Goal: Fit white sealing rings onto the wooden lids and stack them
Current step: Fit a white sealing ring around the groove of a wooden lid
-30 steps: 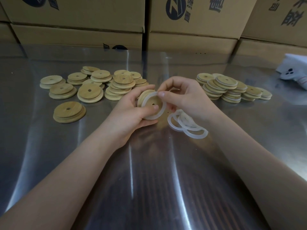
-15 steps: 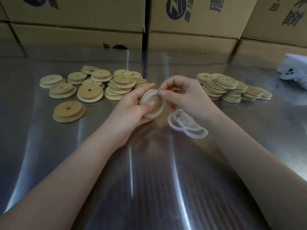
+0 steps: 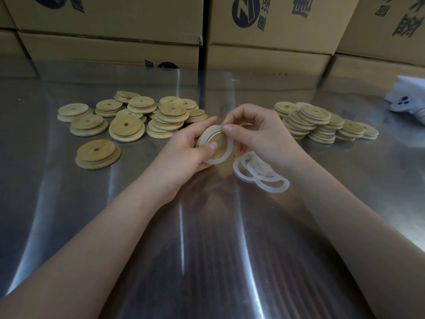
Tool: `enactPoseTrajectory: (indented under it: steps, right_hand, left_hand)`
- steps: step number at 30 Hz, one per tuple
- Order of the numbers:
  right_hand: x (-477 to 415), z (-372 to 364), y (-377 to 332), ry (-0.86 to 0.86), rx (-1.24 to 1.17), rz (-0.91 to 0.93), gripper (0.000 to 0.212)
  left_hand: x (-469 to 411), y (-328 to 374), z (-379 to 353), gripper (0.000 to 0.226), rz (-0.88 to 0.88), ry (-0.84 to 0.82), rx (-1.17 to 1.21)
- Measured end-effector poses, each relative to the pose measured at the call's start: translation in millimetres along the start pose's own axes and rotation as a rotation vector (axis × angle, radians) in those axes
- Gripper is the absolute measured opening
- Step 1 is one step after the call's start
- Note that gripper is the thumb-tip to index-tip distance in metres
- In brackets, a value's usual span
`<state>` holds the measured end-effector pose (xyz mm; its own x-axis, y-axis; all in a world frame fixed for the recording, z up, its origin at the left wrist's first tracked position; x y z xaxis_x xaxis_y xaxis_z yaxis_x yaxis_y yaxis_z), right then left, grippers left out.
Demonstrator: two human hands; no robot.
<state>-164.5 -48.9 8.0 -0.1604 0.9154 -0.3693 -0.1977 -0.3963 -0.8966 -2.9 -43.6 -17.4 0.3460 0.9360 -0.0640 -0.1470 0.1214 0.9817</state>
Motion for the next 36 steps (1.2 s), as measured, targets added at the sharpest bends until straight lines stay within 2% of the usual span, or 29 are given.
enactPoseTrajectory:
  steps: [10, 18, 26, 36]
  right_hand:
    - [-0.9, 1.3, -0.7, -0.037, 0.019, 0.011, 0.006]
    - [-1.8, 2.2, 0.7, -0.066, 0.06, 0.011, 0.006]
    - [-1.9, 2.1, -0.8, -0.085, 0.054, 0.023, 0.01]
    - [-1.3, 1.9, -0.5, -0.063, 0.046, 0.018, 0.008]
  left_hand:
    - [0.7, 0.2, 0.9, 0.045, -0.038, 0.015, -0.032]
    - [7.7, 12.7, 2.9, 0.046, -0.277, 0.149, -0.23]
    - [11.4, 17.9, 5.5, 0.027, -0.4, 0.264, -0.32]
    - [10.7, 16.5, 5.8, 0.013, -0.432, 0.272, -0.353]
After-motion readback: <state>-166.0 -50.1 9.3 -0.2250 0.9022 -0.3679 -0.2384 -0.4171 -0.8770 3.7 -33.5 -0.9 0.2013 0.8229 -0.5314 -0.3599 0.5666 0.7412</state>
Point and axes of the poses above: each hand's wrist, its own x-axis away from the middle knuckle, its own z-axis out of the back of the hand, y = z × x, the point moved 3 cm from there along -x, towards the middle knuckle, and after that the axes turned 10 degrees about -x, right-handed, at the moved point
